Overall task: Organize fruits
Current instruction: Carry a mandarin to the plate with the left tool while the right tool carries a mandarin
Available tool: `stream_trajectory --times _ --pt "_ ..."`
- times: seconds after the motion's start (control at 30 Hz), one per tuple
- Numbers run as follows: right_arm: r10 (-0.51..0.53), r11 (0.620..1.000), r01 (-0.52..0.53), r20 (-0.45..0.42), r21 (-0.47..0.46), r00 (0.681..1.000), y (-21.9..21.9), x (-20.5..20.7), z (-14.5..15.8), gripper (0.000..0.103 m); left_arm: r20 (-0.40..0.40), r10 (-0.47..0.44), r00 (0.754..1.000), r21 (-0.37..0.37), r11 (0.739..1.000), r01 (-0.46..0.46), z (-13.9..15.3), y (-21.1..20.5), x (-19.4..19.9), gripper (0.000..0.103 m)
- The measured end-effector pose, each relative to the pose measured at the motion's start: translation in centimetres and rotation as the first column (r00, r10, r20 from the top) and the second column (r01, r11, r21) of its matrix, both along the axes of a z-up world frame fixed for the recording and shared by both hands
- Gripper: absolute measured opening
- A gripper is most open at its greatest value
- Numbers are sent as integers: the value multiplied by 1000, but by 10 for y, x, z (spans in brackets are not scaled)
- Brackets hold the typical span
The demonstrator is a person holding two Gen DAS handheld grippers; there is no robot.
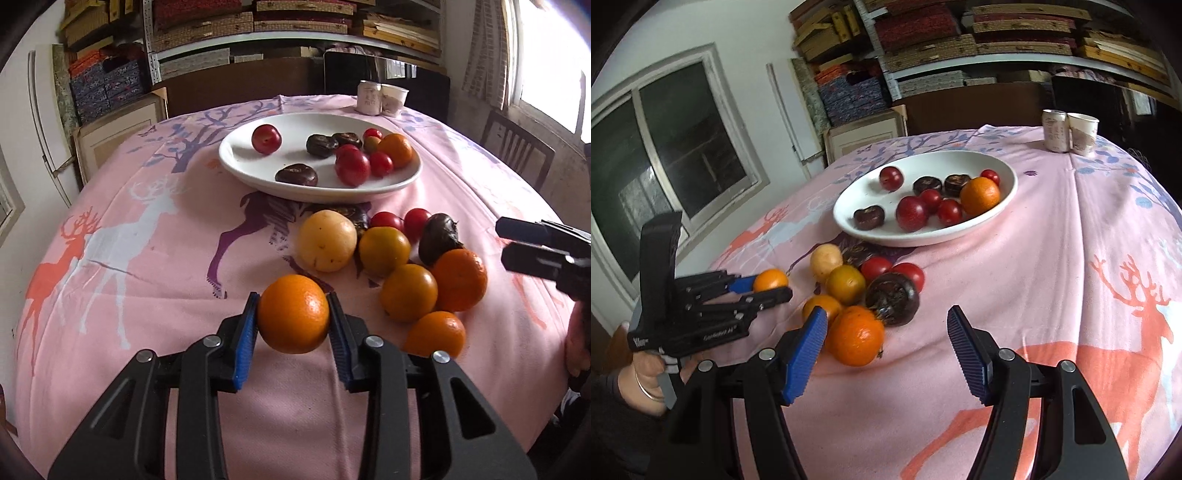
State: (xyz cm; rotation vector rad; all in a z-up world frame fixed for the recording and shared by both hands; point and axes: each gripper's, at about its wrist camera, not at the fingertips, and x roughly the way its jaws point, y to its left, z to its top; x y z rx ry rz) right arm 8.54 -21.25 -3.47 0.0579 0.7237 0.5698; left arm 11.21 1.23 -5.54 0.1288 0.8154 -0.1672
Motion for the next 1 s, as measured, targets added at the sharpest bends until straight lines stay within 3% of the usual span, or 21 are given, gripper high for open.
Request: stream_trajectory --times 0.13,0.23,0.3,0.37,0.5,0.77,1.0 --pt "32 995 -33 -14 -99 999 24 -4 -6 68 -13 14 1000 -3 1000 -14 -1 3 3 35" --pt "18 994 -26 -81 -106 997 30 6 -13 56 -9 13 1000 5 1000 -13 -2 2 1 35" --pt "28 996 -37 -116 -76 993 31 10 -16 52 -5 14 1000 5 1000 -14 -2 2 0 35" --pt "55 997 -63 -138 -49 989 35 11 -18 41 -6 19 1000 2 1000 -19 -2 2 0 35" --pt "66 996 -72 -109 -50 992 39 5 -18 40 -6 17 1000 -3 1000 -17 -2 2 -1 35" --pt "78 993 -68 -104 96 992 18 1 -11 40 35 24 999 -53 998 -22 5 10 -7 35" --pt "56 968 -24 -123 250 991 -9 14 5 40 35 12 999 -119 993 -7 21 17 1 35"
